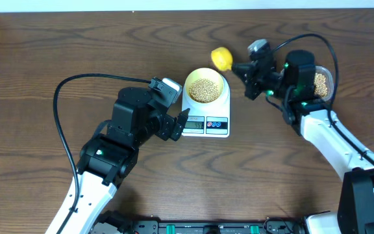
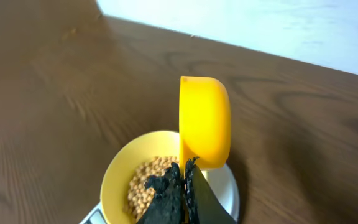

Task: Scoop item into bowl and weigh 50g on scale
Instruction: 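Move the yellow scoop back over the soybean tub, right gripper, then lower the scoop into the tub and lay it on the soybeans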

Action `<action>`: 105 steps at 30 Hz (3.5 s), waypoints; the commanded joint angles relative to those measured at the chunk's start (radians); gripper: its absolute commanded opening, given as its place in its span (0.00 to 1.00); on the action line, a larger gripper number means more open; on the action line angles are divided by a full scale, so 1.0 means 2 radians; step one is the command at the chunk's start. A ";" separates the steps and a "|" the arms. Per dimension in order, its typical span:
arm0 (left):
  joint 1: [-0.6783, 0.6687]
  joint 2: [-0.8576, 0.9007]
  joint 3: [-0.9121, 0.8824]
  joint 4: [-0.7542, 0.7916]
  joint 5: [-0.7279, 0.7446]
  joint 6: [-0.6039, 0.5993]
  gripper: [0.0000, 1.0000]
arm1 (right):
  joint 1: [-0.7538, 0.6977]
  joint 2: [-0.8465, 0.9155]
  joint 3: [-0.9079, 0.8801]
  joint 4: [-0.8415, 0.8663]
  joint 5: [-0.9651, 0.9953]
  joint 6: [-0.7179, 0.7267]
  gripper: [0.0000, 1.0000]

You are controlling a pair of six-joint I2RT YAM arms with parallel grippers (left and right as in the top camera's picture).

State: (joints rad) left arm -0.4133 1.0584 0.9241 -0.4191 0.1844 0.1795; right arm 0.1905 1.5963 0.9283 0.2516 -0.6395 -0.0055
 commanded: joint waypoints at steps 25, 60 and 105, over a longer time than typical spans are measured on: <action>0.001 -0.003 -0.002 0.000 -0.001 -0.003 0.94 | -0.078 0.000 0.003 0.040 -0.003 0.220 0.01; 0.001 -0.003 -0.002 0.000 -0.001 -0.003 0.94 | -0.200 -0.125 0.003 -0.171 0.081 0.105 0.01; 0.001 -0.003 -0.002 0.000 -0.001 -0.003 0.94 | -0.176 -0.125 0.003 -0.268 0.272 -0.255 0.01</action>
State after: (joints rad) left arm -0.4133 1.0584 0.9241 -0.4191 0.1844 0.1795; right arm -0.1745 1.3582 0.9283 -0.2832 -0.1104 -0.4931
